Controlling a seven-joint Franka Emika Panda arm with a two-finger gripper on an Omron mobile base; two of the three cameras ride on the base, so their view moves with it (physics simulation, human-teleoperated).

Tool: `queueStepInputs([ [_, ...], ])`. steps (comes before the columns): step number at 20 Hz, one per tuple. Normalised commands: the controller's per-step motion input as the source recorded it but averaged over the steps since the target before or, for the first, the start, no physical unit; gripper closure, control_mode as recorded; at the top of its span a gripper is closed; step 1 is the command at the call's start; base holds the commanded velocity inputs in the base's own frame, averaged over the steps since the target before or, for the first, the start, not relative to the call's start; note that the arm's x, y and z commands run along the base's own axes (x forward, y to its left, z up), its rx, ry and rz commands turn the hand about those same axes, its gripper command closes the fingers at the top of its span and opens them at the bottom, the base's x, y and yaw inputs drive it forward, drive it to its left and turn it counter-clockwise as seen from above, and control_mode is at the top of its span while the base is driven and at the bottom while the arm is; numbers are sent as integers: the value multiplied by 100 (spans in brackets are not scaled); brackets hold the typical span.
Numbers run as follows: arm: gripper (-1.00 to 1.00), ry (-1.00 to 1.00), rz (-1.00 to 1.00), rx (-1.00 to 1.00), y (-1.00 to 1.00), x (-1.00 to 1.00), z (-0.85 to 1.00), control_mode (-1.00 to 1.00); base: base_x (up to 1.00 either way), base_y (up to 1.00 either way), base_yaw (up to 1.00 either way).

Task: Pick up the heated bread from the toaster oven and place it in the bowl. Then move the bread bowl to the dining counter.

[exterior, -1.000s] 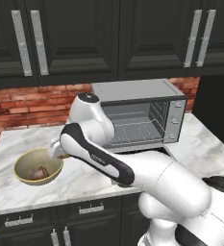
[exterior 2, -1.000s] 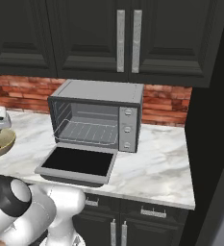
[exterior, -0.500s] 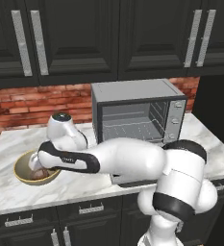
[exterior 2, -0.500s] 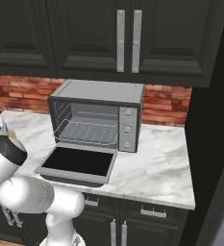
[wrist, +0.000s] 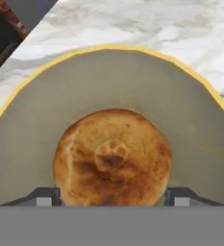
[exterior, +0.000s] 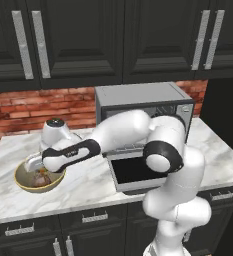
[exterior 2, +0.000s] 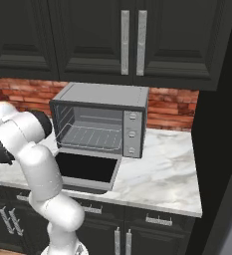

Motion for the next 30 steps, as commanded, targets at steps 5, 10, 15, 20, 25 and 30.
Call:
queueStepInputs([
  [5, -100, 13, -12, 0, 0, 5, 32, -100, 0, 0, 0],
  [10, -100, 20, -25, 0, -56, -17, 4, -100, 0, 0, 0],
  [15, -100, 7, -30, 10, -100, -78, -38, -100, 0, 0, 0],
  [20, -100, 6, -40, 11, -96, -100, -57, -100, 0, 0, 0],
  [25, -100, -1, -28, 8, -60, -58, -33, -100, 0, 0, 0],
  [30, -100, -11, -1, 0, 13, 18, 0, -100, 0, 0, 0],
])
